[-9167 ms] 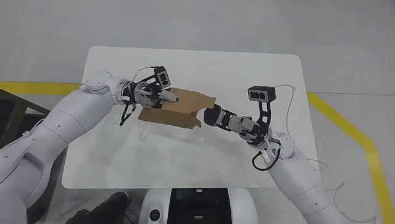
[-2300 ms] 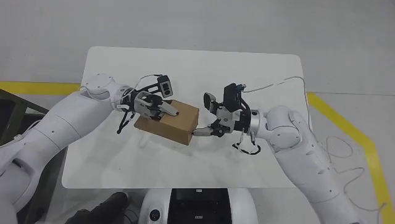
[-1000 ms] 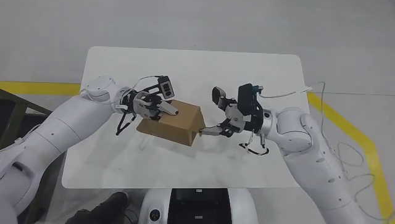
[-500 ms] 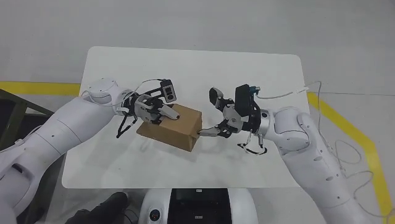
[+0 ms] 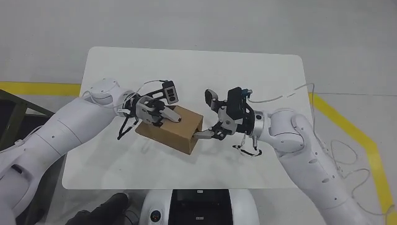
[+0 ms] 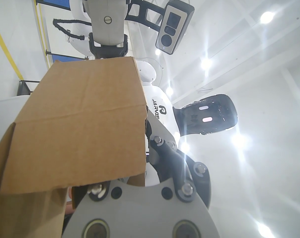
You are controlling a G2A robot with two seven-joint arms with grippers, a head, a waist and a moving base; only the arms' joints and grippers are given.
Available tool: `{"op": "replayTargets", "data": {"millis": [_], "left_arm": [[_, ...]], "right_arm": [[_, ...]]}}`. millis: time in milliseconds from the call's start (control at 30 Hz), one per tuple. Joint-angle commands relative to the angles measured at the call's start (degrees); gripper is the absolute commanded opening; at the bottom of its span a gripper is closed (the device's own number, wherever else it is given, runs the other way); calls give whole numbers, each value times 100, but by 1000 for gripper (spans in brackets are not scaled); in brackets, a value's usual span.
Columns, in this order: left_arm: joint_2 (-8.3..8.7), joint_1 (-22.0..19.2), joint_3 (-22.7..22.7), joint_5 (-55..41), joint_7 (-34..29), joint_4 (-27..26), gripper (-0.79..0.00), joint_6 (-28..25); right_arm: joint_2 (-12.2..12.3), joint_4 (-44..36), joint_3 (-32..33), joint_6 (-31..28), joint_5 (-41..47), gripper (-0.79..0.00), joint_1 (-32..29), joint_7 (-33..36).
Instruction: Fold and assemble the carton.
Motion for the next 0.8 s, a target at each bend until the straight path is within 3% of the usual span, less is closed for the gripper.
{"op": "replayTargets", "data": {"millis": [0, 467, 767], "left_arm": [[0, -6, 9, -6, 0, -6, -785, 2], [-4, -48, 76, -9, 0, -4, -785, -28], [7, -98, 77, 95, 0, 274, -785, -76]], "right_arm": [[-1, -13, -21, 27, -42, 0, 5, -31], [7, -64, -81, 142, -225, 0, -34, -289], [153, -436, 429, 173, -67, 0, -470, -91]]}}
